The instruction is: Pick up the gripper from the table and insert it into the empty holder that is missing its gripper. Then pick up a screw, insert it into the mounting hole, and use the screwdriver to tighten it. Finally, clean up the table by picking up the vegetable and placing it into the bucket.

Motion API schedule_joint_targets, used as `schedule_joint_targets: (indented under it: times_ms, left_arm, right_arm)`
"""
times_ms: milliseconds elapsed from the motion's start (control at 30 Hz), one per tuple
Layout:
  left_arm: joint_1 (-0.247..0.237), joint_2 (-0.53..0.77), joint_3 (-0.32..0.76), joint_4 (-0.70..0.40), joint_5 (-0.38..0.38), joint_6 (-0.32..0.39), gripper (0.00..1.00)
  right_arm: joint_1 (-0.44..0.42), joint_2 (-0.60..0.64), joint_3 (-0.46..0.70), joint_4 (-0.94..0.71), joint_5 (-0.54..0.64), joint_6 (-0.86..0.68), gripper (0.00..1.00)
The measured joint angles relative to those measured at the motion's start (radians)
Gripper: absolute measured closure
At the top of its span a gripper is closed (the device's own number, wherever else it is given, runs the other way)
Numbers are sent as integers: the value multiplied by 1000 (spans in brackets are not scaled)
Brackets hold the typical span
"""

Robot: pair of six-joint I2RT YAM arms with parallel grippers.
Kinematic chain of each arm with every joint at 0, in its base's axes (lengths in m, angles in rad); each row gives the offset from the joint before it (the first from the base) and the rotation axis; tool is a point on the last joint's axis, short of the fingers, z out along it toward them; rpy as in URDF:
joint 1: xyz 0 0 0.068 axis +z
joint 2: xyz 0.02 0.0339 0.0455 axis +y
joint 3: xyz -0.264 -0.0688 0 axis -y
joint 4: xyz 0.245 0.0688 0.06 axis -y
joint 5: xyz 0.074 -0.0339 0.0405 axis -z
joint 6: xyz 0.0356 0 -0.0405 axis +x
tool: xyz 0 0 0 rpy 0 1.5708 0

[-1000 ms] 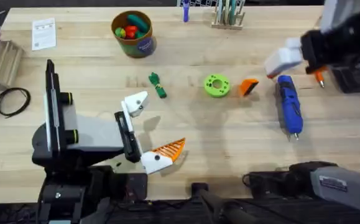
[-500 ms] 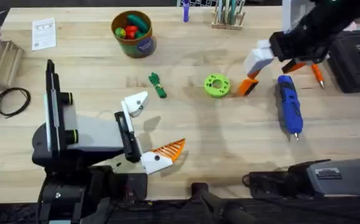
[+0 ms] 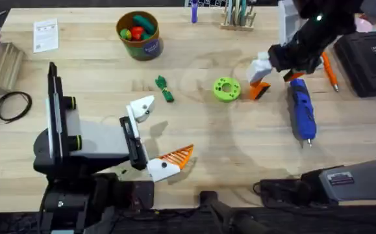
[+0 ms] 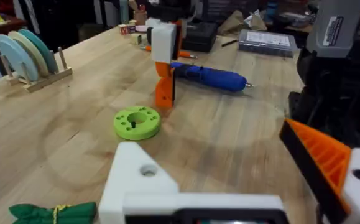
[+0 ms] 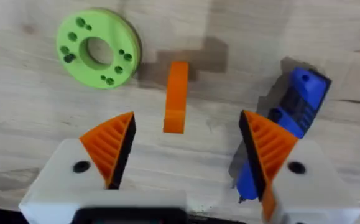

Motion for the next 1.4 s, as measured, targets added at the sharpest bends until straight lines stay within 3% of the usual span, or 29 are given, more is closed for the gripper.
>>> schedule_joint_targets:
  times_ms: [300, 500, 800, 1000, 1400]
  left_arm:
    - [0, 0, 0, 0, 0, 0, 14]
    - [0, 0, 0, 0, 0, 0, 14]
    - [0, 0, 0, 0, 0, 0, 15]
    - [0, 0, 0, 0, 0, 0, 14]
    - [0, 0, 0, 0, 0, 0, 14]
  right_arm:
    - [34, 19, -27, 43, 6, 0, 57]
    - [47, 76, -28, 46, 8, 0, 198]
    - [47, 68, -30, 43, 14, 20, 260]
    - [47, 53, -30, 17, 16, 29, 483]
    - [47, 54, -30, 23, 16, 29, 711]
